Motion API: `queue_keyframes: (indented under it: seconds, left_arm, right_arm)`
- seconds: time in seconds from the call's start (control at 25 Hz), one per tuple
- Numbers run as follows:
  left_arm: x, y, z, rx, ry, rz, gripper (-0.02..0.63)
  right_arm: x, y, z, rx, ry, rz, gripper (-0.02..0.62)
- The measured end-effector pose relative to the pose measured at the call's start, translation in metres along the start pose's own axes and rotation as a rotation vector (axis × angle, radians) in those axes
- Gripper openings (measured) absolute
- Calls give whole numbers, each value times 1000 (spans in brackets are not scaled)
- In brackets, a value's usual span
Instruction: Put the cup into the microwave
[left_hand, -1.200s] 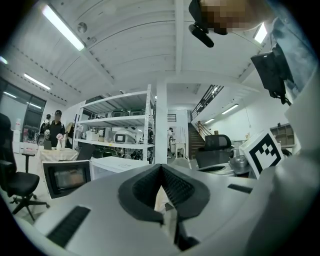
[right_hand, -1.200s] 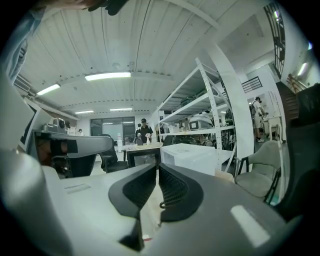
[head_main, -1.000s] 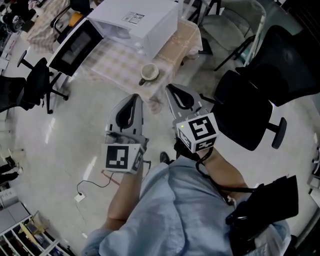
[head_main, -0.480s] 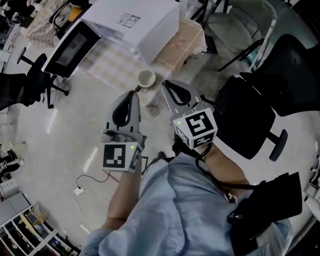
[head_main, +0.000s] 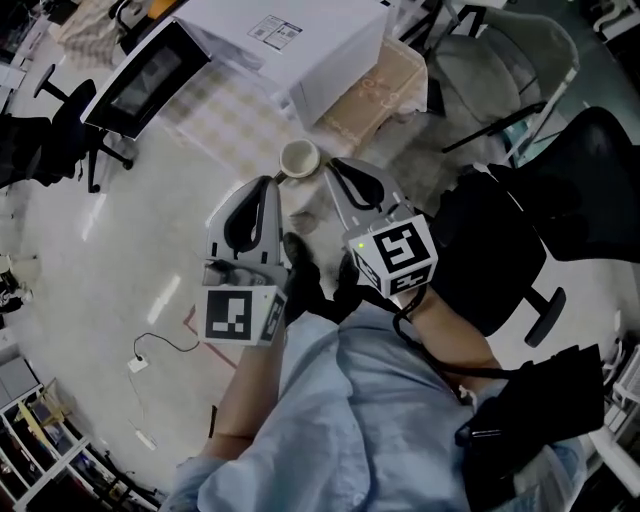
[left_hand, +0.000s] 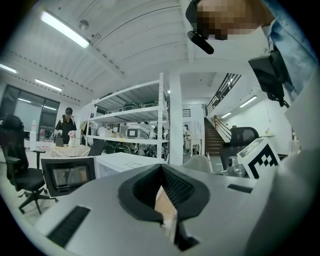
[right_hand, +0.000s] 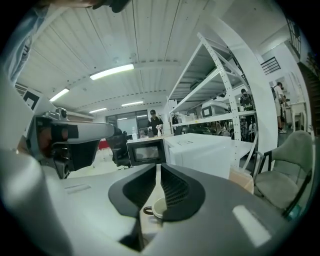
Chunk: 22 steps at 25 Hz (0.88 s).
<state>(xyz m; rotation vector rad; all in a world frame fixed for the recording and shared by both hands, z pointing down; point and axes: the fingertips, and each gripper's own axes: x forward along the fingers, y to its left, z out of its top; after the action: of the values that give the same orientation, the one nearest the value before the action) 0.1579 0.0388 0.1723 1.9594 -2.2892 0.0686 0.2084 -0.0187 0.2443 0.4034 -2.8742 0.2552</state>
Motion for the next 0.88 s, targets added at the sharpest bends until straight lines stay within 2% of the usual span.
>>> queue_keyframes:
  seconds: [0.28,0.68,0.72,0.8,0.88]
  left_arm:
    - [16,31,-30,-69,-22,13,5]
    - [34,69,-69,-135,-34,23,5]
    - [33,72,-70,-138,-35,23,5]
    - [31,79,-71,-142,-46,30,5]
    - [30,87,-69,-166,-67,38,5]
  right_arm:
    - [31,-7,-31,-34,60,2,3]
    - [76,-8,-99,-38,145,35,22]
    - [80,-7,-106,-39,153,43,41]
    - [88,-4,-119,-42,172,65,167]
    - [98,0,-131,-59,193,90,264]
